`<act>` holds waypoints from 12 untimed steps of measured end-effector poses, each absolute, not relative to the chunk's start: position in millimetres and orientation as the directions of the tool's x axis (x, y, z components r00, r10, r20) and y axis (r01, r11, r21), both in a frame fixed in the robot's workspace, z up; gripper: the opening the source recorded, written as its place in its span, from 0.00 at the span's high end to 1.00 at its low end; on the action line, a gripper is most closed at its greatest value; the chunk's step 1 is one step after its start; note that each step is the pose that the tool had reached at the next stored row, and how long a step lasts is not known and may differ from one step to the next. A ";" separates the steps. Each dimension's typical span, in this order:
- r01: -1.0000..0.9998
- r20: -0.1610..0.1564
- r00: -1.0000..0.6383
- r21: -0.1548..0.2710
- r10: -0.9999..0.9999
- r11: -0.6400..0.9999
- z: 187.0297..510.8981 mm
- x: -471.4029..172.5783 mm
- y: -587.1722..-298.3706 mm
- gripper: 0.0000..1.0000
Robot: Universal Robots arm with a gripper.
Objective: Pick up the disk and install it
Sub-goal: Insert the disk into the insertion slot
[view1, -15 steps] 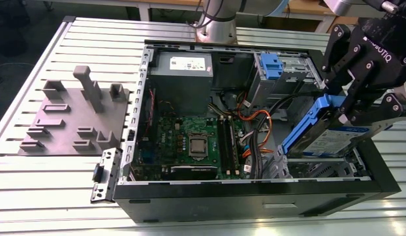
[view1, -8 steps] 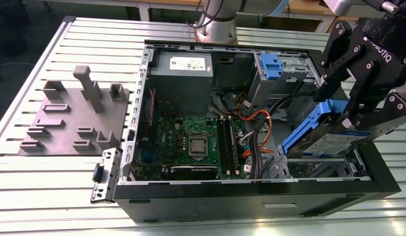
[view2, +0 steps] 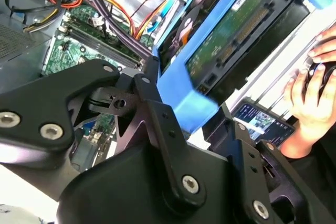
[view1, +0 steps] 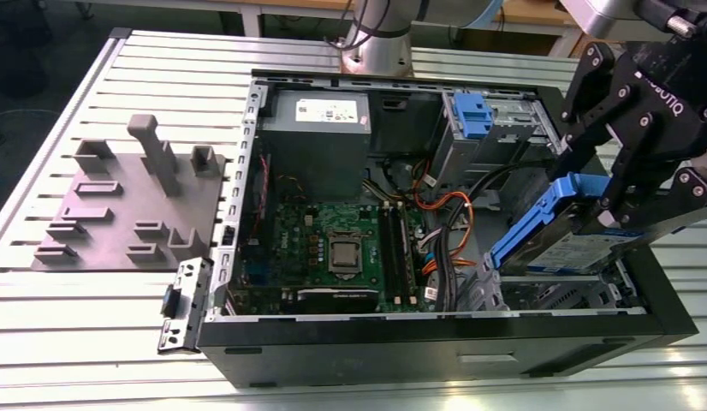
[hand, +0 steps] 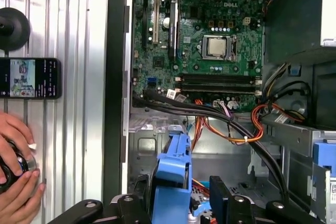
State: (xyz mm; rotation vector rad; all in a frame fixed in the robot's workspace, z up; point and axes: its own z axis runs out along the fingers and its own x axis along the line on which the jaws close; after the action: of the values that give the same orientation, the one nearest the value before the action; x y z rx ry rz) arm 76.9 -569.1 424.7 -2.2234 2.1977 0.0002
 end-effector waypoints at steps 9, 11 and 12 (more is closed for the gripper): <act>-1.000 -0.004 0.009 -0.011 -1.000 -0.009 418.6 89.2 -569.0 0.44; -1.000 -0.005 0.009 -0.011 -1.000 -0.009 418.5 89.2 -569.0 0.57; -1.000 -0.005 0.009 -0.011 -1.000 -0.009 418.5 89.2 -568.9 0.57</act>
State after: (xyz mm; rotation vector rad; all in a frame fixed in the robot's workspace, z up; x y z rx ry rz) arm 89.2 -568.9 418.5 -2.2232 2.2041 -0.0071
